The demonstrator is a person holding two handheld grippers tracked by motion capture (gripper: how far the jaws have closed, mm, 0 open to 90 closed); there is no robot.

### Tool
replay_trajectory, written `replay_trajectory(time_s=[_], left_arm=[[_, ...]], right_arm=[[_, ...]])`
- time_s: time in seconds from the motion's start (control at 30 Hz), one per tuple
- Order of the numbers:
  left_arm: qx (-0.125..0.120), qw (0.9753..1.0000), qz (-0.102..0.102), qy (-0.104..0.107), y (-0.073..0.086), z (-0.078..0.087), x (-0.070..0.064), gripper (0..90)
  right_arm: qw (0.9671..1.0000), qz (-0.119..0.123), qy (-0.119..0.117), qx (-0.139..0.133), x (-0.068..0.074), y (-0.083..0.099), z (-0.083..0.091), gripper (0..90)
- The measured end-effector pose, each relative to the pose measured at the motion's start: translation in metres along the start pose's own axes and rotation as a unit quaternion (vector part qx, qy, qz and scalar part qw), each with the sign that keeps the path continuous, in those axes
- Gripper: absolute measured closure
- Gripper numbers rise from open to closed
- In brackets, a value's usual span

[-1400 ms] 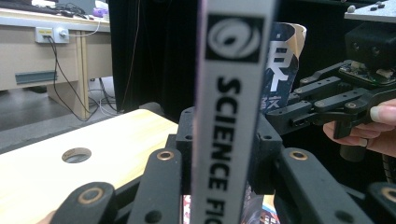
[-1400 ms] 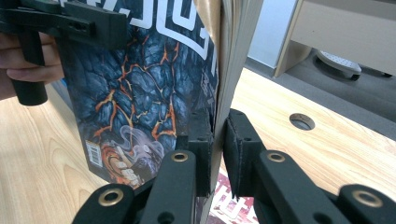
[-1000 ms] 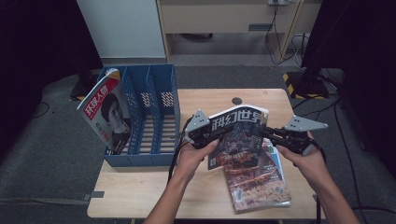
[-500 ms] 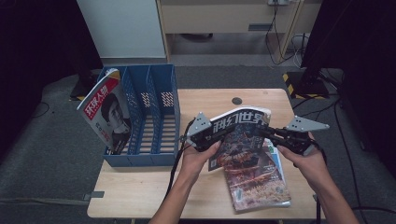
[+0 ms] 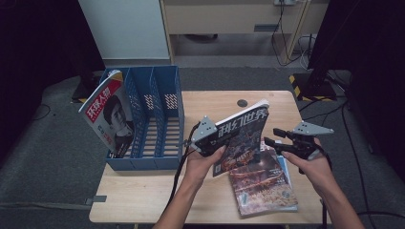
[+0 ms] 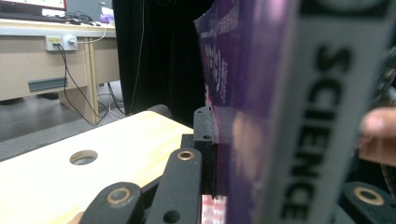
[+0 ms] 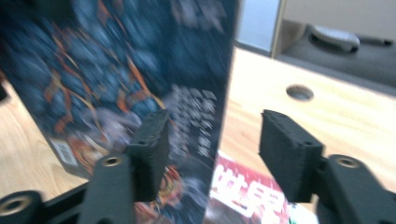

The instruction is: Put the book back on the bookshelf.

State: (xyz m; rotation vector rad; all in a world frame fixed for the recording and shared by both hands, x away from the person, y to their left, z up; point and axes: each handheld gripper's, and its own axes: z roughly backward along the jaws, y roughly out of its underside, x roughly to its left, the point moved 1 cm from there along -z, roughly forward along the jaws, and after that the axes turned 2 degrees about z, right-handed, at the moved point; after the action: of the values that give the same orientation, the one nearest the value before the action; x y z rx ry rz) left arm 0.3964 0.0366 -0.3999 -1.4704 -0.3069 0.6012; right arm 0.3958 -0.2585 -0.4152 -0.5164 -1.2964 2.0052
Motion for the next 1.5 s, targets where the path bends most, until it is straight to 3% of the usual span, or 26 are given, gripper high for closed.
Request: replay_trajectory(time_s=[0.17,0.27,0.6,0.73,0.9,1.17,1.5], left_arm=[[-0.004,1.0000,0.000,-0.001,-0.002,0.002,0.001,82.2],[-0.006,1.0000,0.000,-0.003,-0.004,0.004,0.001,82.2],[-0.021,0.9997,-0.010,-0.010,-0.025,0.019,0.000,82.1],[-0.026,0.9994,-0.016,-0.016,-0.034,0.027,0.000,82.1],[-0.030,0.9991,-0.019,-0.024,-0.044,0.037,0.002,82.2],[-0.043,0.9983,-0.020,-0.034,-0.056,0.057,0.005,82.2],[-0.055,0.9969,-0.021,-0.052,-0.067,0.088,0.016,82.1]], right_arm=[[0.9993,-0.025,0.015,0.024,-0.005,0.019,-0.010,27.0],[0.9983,-0.026,0.027,0.044,-0.007,0.028,-0.016,20.4],[0.9964,-0.035,0.047,0.061,-0.001,0.067,-0.022,19.2],[0.9932,-0.035,0.060,0.094,0.000,0.078,-0.026,14.9],[0.9922,-0.044,0.055,0.103,0.004,0.084,-0.029,13.2],[0.9910,-0.033,0.051,0.120,0.013,0.088,-0.036,12.6],[0.9883,-0.030,0.057,0.138,0.013,0.093,-0.039,12.7]])
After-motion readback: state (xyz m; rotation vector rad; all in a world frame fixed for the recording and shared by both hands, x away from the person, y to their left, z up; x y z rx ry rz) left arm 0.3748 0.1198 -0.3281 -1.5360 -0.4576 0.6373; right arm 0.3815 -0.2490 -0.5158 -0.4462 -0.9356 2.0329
